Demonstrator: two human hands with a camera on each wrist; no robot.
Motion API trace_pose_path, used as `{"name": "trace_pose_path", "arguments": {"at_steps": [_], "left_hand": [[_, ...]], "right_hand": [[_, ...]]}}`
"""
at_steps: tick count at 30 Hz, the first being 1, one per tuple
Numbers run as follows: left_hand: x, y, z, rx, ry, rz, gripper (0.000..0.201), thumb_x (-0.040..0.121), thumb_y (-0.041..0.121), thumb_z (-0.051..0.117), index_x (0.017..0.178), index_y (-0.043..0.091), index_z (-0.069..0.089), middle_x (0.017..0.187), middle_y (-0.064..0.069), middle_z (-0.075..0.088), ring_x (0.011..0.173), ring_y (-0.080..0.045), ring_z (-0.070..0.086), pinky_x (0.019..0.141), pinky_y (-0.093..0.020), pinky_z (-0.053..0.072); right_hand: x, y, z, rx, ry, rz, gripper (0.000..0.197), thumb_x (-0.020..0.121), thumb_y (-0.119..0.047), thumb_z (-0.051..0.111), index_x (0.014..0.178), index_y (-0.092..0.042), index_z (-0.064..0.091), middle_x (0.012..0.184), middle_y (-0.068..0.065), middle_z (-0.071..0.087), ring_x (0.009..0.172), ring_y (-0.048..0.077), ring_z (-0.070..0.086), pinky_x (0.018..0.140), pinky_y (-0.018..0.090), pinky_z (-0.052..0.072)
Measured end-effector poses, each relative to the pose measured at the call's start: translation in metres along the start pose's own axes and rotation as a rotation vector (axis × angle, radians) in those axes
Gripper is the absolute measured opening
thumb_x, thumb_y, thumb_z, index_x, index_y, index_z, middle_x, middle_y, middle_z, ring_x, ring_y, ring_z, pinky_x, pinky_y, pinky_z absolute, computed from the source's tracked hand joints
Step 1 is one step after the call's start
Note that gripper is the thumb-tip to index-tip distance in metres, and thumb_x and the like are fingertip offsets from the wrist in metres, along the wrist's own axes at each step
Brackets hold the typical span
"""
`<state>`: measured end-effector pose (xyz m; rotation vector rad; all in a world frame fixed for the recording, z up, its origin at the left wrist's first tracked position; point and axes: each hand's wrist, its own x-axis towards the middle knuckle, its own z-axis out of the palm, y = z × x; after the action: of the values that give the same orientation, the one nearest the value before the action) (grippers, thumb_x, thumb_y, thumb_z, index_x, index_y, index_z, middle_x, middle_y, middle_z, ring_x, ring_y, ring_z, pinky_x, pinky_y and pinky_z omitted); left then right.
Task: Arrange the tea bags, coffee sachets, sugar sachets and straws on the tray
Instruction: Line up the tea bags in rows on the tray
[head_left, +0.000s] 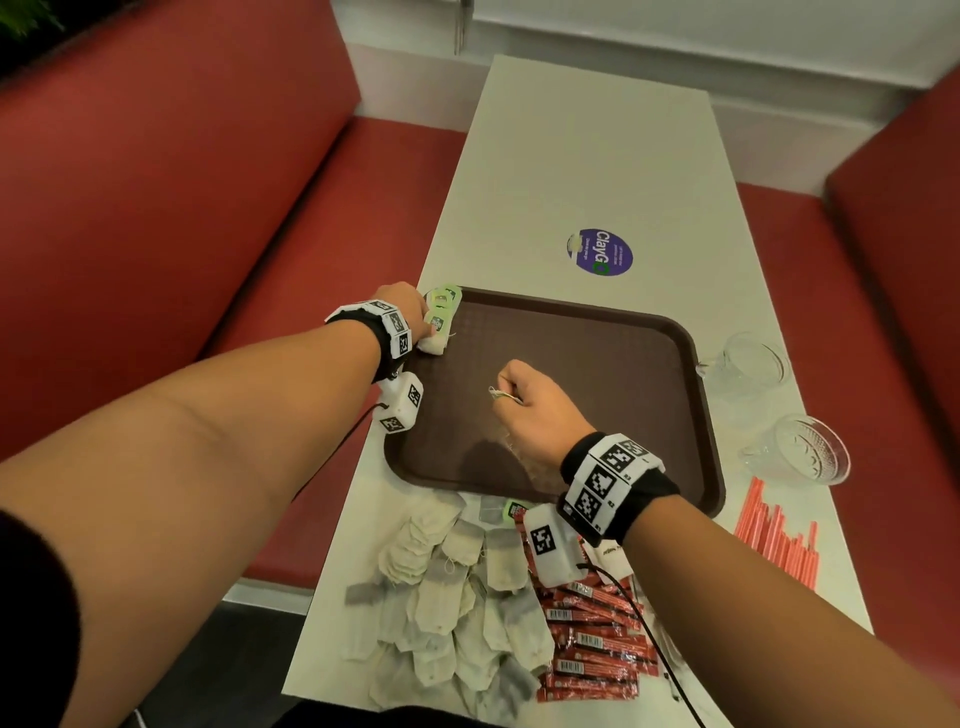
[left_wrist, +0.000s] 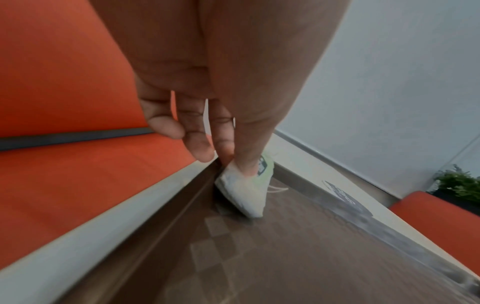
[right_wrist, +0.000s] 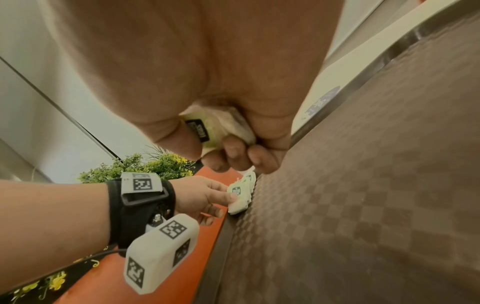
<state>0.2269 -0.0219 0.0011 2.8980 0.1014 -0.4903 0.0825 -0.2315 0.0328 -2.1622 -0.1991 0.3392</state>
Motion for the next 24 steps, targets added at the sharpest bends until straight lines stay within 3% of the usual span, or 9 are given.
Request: {"name": "trace_pose_path", "arguments": {"at_steps": [2,4,9,12,20,24], "left_hand": [[0.002,0.002,0.002,0.013,0.005,-0.051,0.022,0.084,0.036,0.072,0.089,0.014,0.07,0.097,-0.006,0.071,0.08,-0.024,0.064,0.063,-0.033,0.051],[0.005,0.003,0.004,0.004,0.023,-0.092,0.028,0.083,0.036,0.073,0.078,0.012,0.059,0.089,-0.008,0.068,0.065,-0.021,0.057,0.049,-0.029,0.038],[0.003,0.015,0.013,0.001,0.076,-0.081,0.042,0.082,0.047,0.073,0.09,0.011,0.051,0.087,-0.006,0.056,0.076,-0.027,0.054,0.06,-0.031,0.041],[0.002,0.019,0.016,0.087,0.038,-0.051,0.041,0.081,0.046,0.074,0.088,0.011,0.054,0.088,-0.006,0.06,0.076,-0.025,0.055,0.061,-0.03,0.043],[0.006,0.014,0.022,0.089,0.045,-0.036,0.038,0.082,0.047,0.071,0.084,0.012,0.056,0.084,-0.005,0.059,0.074,-0.025,0.054,0.058,-0.03,0.04],[0.005,0.014,0.022,0.076,0.047,-0.034,0.036,0.08,0.045,0.072,0.084,0.012,0.057,0.084,-0.005,0.06,0.074,-0.025,0.055,0.056,-0.029,0.04]], "right_hand": [[-0.002,0.003,-0.002,-0.004,0.007,0.005,0.024,0.093,-0.012,0.051,0.075,-0.02,0.037,0.067,-0.005,0.044,0.06,0.012,0.037,0.059,0.03,0.035],[-0.004,0.005,-0.003,0.011,0.012,0.022,0.024,0.095,-0.014,0.05,0.075,-0.02,0.037,0.068,-0.004,0.046,0.061,0.013,0.039,0.06,0.032,0.038],[-0.004,0.009,-0.004,-0.002,-0.005,0.061,0.017,0.096,-0.017,0.05,0.079,-0.015,0.046,0.073,0.0,0.052,0.066,0.016,0.047,0.064,0.034,0.042],[-0.006,0.007,-0.005,-0.015,-0.001,0.064,0.012,0.093,-0.015,0.051,0.086,-0.005,0.051,0.074,0.001,0.057,0.066,0.016,0.05,0.063,0.034,0.043],[-0.009,0.005,-0.014,-0.002,0.016,0.06,0.008,0.091,-0.012,0.052,0.087,-0.005,0.055,0.073,-0.005,0.061,0.063,0.012,0.054,0.062,0.031,0.046],[-0.005,0.01,-0.014,0.035,0.014,0.072,0.009,0.091,-0.013,0.054,0.087,-0.006,0.054,0.072,0.001,0.063,0.063,0.016,0.057,0.066,0.041,0.053]]}}
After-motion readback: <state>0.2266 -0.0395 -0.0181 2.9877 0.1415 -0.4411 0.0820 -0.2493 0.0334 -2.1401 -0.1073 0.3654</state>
